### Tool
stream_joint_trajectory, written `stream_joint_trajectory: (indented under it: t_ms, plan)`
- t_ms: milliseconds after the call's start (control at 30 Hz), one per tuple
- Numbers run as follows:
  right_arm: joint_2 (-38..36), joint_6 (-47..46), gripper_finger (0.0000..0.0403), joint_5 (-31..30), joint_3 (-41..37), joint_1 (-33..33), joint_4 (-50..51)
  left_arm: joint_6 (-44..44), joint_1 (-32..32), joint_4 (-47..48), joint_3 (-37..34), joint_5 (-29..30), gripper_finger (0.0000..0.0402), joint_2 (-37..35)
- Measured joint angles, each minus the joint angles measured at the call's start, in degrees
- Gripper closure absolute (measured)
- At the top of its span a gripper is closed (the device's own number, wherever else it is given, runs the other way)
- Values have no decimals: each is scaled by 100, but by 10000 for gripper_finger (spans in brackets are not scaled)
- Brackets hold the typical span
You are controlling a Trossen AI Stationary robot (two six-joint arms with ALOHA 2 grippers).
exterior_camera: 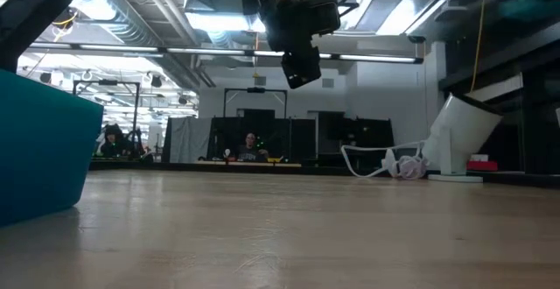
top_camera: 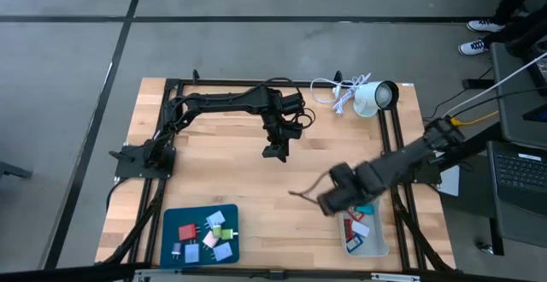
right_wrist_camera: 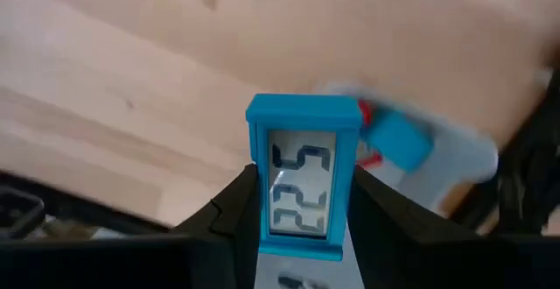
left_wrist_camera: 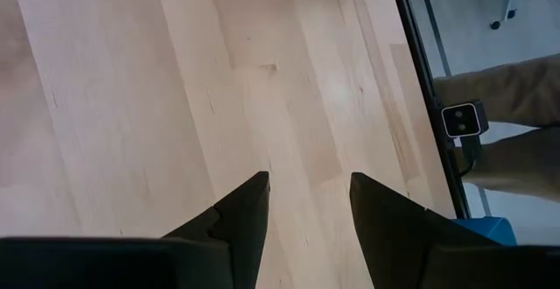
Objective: Pick & Place Office items
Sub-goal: Put the light blue digital clock into the gray bin, then return to Home Position
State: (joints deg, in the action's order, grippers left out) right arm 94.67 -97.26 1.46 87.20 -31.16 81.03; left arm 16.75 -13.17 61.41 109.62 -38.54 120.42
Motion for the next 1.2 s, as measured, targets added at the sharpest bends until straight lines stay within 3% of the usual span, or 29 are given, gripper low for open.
stream_joint_trajectory:
  t_ms: [267,500,633,767,933,1067,1133,1200]
  plan:
    - [67,-1655,269,298,-224,-1119,-237,37,0,-35,0,0,245,0]
    - [66,-2624,269,557,-1289,-1606,-1746,48,0,-37,0,0,245,0]
    - [64,-2849,268,601,-1621,-1665,-2120,20,0,-39,0,0,245,0]
    - [66,-2709,188,926,-1698,-1668,-2007,10,0,-45,0,4,245,0]
    - [66,-2630,83,920,-1698,-1658,-2011,-108,0,-195,0,7,245,0]
    - [62,-2540,66,645,-1675,-1674,-1995,-209,0,-591,0,-108,245,0]
    - [26,-2435,72,48,-1568,-1669,-1992,-489,-17,-1006,0,-730,245,0]
    - [-32,-2273,83,-948,-1364,-1669,-1947,-913,-69,-1577,-9,-1515,245,-81]
